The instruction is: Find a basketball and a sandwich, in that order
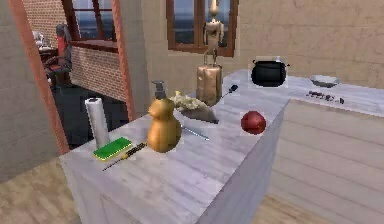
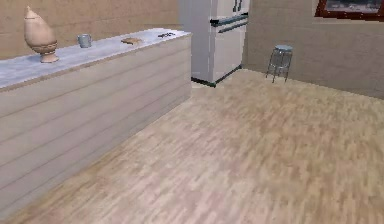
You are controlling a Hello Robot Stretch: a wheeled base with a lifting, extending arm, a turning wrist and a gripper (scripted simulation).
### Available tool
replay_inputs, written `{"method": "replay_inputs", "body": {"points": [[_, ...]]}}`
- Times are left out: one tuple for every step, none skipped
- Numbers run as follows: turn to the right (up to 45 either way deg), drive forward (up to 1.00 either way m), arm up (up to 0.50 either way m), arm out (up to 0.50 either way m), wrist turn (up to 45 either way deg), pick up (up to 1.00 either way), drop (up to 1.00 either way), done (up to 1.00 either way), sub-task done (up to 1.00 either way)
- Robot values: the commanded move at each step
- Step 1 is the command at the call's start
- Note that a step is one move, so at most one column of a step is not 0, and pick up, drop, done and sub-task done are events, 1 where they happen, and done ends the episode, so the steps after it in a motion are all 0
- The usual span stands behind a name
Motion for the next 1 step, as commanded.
{"method": "replay_inputs", "body": {"points": [[0.0, 0.0, 0.0, 0.0, 0.0, 0.0, 0.0, 1.0, 0.0]]}}
